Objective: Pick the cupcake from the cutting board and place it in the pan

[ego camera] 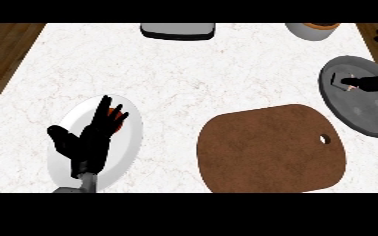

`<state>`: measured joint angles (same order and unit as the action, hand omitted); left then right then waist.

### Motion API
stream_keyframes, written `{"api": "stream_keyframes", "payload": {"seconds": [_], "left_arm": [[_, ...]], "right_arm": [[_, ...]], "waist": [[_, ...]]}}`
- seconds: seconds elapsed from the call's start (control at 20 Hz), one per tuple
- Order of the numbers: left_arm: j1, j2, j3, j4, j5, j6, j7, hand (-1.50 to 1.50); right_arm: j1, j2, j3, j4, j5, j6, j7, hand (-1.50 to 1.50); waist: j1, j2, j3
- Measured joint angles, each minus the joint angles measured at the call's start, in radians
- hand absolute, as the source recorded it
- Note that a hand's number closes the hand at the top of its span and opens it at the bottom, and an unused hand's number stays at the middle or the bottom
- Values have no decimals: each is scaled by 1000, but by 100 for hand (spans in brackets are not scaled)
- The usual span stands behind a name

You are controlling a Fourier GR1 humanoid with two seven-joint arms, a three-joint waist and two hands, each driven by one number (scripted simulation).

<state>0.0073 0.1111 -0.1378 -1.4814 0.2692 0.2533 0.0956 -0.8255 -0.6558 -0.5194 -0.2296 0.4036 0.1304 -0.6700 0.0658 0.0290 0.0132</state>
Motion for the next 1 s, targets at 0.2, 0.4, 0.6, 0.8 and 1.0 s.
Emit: {"api": "stream_keyframes", "payload": {"seconds": [0.2,0.4,0.6,0.8,1.0], "left_arm": [[8,7,6,-9,6,-2,14,0],[18,13,12,-8,10,-13,5,0],[24,11,12,-9,7,-9,6,0],[38,9,14,-15,8,-10,-4,0],[39,1,15,-9,5,-3,-8,0]], "right_arm": [[23,-69,-51,49,-59,191,-33,-150],[62,-135,-75,70,-93,340,-39,-150],[107,-172,-75,60,-107,416,-25,-150],[157,-196,-66,32,-115,447,-24,-150],[206,-214,-63,11,-129,457,-26,-150]], "waist": [[-9,-3,0],[-20,-7,-1],[-28,-10,0],[-34,-14,-1],[-41,-17,-1]]}}
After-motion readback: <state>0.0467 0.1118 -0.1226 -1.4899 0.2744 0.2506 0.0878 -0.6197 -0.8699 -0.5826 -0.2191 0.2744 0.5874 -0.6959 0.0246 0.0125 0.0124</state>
